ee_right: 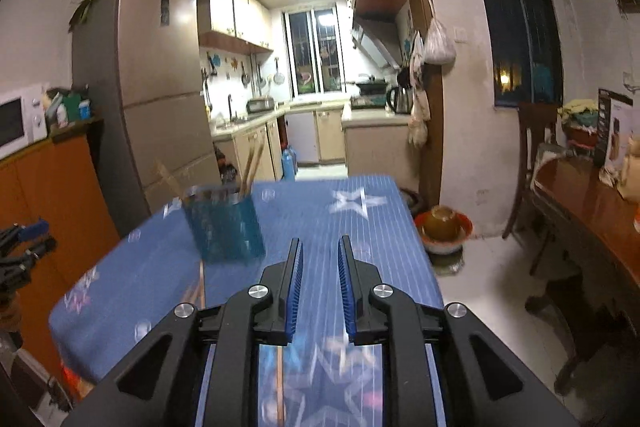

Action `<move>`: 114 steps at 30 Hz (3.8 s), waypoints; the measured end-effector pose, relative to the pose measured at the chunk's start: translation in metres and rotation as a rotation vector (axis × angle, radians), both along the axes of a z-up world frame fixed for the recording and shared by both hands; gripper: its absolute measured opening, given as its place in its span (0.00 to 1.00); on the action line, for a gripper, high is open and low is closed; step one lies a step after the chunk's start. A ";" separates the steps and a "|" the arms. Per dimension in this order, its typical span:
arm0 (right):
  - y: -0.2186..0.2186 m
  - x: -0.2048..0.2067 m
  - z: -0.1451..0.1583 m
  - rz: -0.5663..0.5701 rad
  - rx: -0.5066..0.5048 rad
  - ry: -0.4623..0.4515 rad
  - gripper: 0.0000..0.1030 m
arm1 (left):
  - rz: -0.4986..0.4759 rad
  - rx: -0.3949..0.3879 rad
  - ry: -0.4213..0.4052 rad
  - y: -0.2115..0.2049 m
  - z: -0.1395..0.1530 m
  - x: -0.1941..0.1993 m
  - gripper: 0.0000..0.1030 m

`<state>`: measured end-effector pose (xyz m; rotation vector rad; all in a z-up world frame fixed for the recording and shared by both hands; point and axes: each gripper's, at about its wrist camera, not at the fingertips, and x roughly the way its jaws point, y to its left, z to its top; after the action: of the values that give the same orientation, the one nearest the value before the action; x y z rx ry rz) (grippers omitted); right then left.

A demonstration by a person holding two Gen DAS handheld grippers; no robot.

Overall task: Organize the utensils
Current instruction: 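Move both open tools back above the row of chopsticks, then close the left tool on a wooden chopstick while the right tool grasps another chopstick, then lift both held chopsticks upright off the cloth toward the teal holder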

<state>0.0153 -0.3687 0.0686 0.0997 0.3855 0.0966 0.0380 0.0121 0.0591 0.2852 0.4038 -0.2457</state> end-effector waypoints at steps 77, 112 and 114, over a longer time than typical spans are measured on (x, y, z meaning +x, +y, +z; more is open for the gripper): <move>0.076 -0.018 -0.180 0.041 -0.093 0.059 0.14 | 0.067 -0.105 0.005 -0.070 -0.169 -0.042 0.09; 0.082 -0.069 -0.112 -0.029 0.017 -0.032 0.07 | 0.169 -0.178 -0.169 0.000 -0.083 -0.069 0.05; 0.082 -0.068 -0.104 -0.025 0.016 -0.045 0.07 | 0.172 -0.199 -0.165 0.004 -0.077 -0.069 0.05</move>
<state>-0.0524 -0.2865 -0.0355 0.1181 0.3381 0.0777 -0.0306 0.0160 -0.0180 0.0735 0.2367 -0.0913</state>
